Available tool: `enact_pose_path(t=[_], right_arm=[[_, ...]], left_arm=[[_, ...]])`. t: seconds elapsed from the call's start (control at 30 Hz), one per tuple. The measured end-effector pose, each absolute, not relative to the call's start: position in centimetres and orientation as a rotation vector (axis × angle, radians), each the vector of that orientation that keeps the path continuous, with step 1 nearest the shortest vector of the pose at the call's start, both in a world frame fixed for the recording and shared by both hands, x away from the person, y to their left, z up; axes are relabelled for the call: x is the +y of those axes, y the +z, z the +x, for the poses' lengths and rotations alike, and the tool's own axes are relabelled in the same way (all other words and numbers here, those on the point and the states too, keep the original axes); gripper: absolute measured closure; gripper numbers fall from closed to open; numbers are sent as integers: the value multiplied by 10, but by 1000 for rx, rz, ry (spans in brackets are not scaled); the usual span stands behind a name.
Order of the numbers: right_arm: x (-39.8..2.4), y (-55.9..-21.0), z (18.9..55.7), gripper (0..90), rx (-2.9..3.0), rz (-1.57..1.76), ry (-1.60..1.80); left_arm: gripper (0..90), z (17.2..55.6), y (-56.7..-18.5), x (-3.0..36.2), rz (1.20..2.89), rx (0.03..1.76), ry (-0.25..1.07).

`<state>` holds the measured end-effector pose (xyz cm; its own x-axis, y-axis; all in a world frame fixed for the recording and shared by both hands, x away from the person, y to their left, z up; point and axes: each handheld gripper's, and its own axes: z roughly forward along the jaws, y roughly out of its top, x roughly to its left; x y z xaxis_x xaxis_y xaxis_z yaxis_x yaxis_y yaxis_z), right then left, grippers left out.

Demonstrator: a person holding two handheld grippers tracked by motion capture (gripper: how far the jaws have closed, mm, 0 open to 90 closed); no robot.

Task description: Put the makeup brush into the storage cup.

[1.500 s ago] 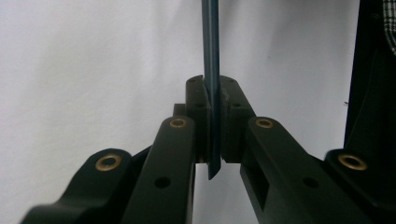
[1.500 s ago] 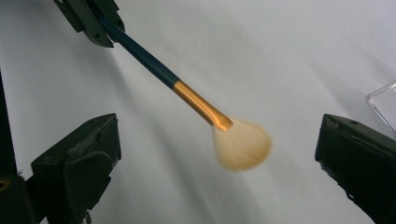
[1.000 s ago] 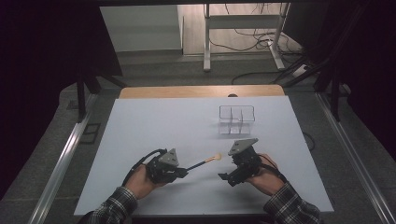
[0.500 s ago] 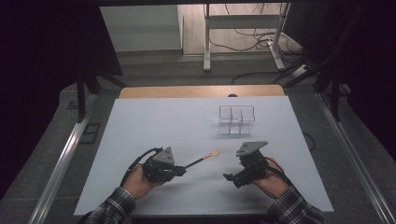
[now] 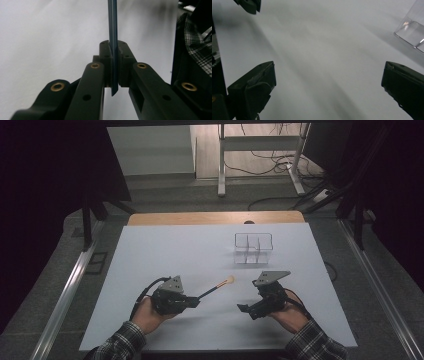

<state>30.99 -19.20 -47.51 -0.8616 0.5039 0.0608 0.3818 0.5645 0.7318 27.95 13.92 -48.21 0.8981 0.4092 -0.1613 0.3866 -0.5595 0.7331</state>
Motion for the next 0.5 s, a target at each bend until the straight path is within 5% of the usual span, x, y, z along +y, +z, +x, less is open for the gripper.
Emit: enact_pose_path(t=[0.5], right_arm=[[-185,-463,309,6,2622,787,1373]], left_arm=[[847,277,-479,142,2140,503,30]])
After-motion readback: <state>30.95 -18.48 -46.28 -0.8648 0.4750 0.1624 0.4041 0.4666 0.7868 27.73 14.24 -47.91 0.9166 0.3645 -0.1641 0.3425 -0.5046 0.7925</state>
